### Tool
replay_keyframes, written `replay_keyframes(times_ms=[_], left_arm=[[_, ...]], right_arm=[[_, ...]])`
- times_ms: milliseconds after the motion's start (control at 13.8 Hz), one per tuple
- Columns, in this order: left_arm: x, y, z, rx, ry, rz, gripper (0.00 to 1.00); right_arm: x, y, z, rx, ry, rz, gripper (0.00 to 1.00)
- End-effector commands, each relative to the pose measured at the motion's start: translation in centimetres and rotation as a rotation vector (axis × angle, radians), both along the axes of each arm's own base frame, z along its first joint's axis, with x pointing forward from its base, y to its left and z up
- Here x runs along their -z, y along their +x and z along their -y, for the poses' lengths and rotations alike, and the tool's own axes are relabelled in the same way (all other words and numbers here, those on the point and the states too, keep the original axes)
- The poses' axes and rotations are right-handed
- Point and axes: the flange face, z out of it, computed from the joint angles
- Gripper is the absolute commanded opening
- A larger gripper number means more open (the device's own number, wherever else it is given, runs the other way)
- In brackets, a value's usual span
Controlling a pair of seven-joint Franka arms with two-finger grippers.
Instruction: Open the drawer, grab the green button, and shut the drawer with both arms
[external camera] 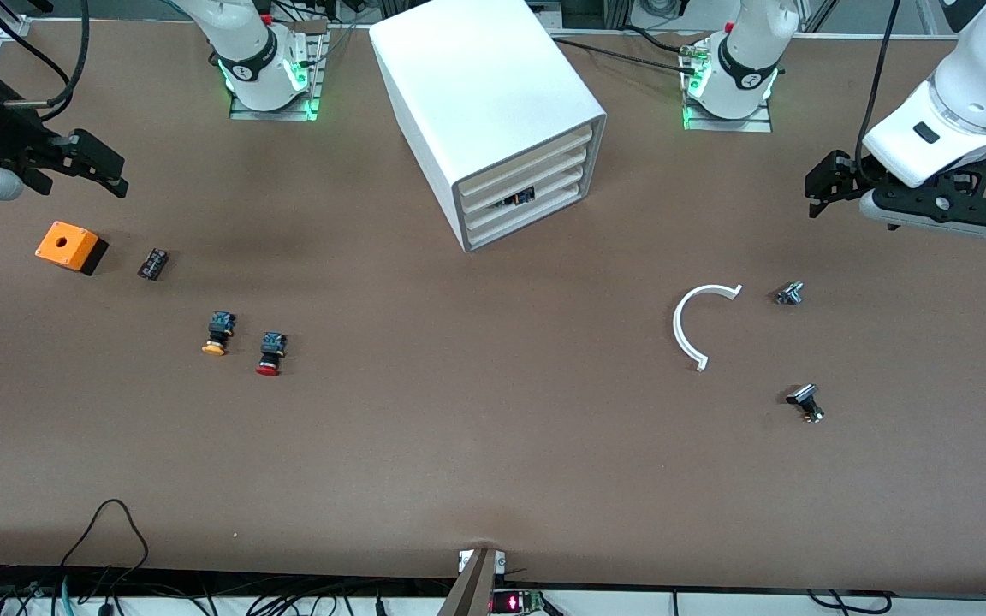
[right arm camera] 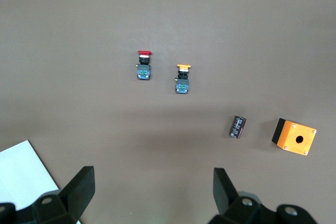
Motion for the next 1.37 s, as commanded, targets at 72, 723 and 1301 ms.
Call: replay_keyframes(times_ms=[72,723,1301], left_arm=[[-0.2,0.6,-0.3,-0.003,-0.015,-0.013,1.00],[2.5,1.2,0.4,-0.034,-0.157,-0.118,1.00],[13.0,-0.1,10.1,0.060,-0.676,-0.690,1.00]], right_arm=[[-0.2,-0.1,0.1,0.020,-0.003,-0.002,1.00],[10.8,2.5,-0.9,0.144,-0.029,-0.230,1.00],[17.3,7.6,-8.6,0.438,0.034,-0.087,1.00]])
